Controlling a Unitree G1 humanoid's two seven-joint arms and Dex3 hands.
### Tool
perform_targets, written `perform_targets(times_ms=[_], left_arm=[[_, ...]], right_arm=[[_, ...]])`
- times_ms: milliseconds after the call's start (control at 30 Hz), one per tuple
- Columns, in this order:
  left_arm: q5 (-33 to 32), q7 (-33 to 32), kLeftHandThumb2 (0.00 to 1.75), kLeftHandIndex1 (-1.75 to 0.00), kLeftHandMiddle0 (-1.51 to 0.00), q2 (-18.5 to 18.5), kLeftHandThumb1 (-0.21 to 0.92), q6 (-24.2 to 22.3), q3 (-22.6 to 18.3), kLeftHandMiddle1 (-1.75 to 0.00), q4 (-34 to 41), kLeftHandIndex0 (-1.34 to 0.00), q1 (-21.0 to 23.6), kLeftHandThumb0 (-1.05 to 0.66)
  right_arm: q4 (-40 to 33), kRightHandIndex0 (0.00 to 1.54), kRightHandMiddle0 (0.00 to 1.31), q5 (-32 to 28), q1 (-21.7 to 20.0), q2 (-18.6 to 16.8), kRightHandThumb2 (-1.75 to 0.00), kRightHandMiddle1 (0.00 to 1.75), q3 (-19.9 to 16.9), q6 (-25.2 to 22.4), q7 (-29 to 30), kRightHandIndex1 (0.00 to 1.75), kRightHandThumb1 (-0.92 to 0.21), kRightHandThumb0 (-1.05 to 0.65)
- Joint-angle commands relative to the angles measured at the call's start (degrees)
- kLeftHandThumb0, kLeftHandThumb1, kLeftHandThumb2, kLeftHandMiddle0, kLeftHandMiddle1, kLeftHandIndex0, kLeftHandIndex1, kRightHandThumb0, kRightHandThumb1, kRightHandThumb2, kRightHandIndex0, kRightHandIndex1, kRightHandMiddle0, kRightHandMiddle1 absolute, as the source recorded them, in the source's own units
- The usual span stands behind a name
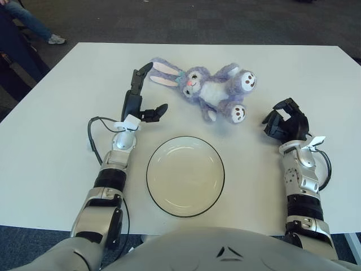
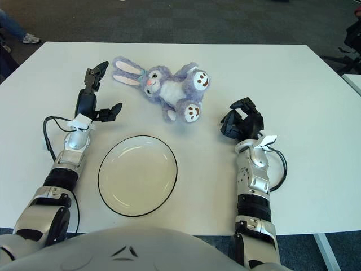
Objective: Put the doll into the plate.
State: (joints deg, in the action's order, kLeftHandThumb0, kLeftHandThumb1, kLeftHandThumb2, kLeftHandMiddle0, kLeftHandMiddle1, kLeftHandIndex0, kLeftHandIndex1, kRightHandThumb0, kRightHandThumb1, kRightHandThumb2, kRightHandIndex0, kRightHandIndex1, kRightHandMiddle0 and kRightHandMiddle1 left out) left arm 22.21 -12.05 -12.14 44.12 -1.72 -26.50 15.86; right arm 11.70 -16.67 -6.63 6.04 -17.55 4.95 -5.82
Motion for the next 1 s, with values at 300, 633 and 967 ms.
perform_targets(times_ms=[300,633,967], left_arm=[[6.59,-4.16,0.94,-0.51,-0.14,-3.38,0.27,-2.77,2.44,-0.41,1.00,0.00,-2.28,-0.58],[6.51,-3.39,0.77,-0.47,-0.14,-5.04,0.44,-4.15,4.19,-0.36,0.99,0.00,-0.69,-0.75],[6.50,-0.92,0.66,-0.48,-0.21,-6.78,0.53,-6.24,5.50,-0.50,2.95,0.00,0.76,-0.81]], right_arm=[[2.96,0.72,0.60,0.29,0.77,-0.61,-1.51,1.66,0.13,-0.71,0.53,1.75,-0.13,-0.01],[3.49,0.72,0.60,0.55,0.64,-0.35,-1.51,1.65,0.28,-0.48,0.41,1.75,-0.13,-0.01],[3.65,0.72,0.60,1.08,0.62,-0.33,-1.51,1.66,0.58,-0.14,0.66,1.75,-0.13,-0.01]])
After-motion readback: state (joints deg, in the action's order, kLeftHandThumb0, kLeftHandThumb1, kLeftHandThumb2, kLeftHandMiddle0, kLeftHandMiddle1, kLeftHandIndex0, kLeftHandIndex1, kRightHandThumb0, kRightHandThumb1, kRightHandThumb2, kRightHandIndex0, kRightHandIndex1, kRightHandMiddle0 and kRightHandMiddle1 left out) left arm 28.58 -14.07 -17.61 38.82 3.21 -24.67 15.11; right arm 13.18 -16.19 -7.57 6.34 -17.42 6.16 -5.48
